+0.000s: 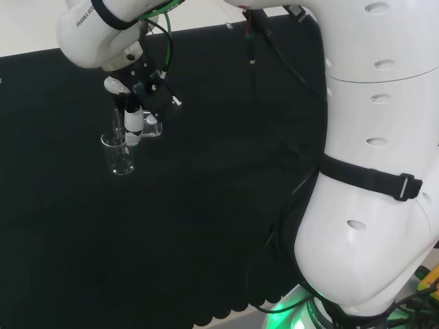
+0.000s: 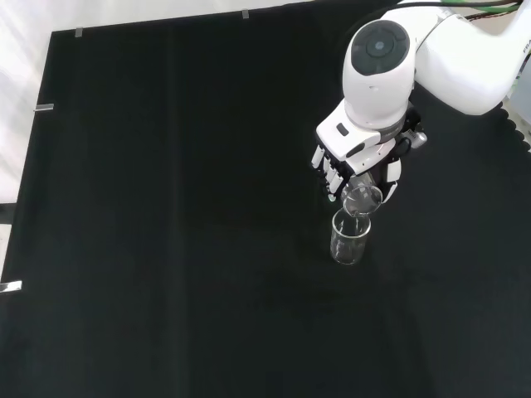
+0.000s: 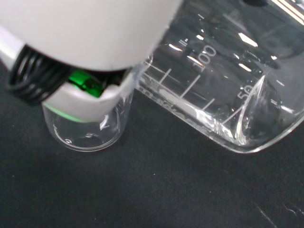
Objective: Pour the water from the handheld beaker into the one on the table.
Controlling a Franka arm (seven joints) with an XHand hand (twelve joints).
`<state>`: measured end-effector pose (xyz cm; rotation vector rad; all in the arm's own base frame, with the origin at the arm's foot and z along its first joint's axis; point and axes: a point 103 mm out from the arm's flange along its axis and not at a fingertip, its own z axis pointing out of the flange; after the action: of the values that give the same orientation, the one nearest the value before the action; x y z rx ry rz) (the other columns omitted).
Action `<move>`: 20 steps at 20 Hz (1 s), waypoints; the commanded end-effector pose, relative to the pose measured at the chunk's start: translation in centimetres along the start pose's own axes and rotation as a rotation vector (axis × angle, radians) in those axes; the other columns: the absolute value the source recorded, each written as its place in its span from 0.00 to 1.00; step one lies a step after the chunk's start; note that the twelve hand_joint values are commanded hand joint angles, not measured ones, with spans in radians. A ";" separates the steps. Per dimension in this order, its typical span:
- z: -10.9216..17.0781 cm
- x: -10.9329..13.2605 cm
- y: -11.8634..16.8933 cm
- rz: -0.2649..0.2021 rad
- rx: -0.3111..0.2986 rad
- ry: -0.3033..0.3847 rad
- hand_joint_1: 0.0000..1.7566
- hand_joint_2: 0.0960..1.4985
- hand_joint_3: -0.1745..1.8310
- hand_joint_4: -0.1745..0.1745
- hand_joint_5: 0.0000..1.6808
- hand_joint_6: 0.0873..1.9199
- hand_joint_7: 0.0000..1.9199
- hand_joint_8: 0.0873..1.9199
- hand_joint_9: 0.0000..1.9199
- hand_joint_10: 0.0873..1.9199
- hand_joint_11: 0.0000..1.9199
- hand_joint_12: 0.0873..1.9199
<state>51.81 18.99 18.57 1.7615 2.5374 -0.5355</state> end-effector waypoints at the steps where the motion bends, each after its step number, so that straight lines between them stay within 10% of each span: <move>1: -0.3 0.0 0.1 0.002 0.006 -0.014 0.76 0.39 0.37 0.00 0.87 0.07 0.83 0.00 0.80 0.00 0.56 0.43; 20: -0.8 0.4 0.1 0.012 0.038 -0.075 0.76 0.39 0.37 0.00 0.87 0.07 0.83 0.00 0.80 0.00 0.56 0.43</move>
<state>51.84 19.62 19.15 1.7330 2.4863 -0.6263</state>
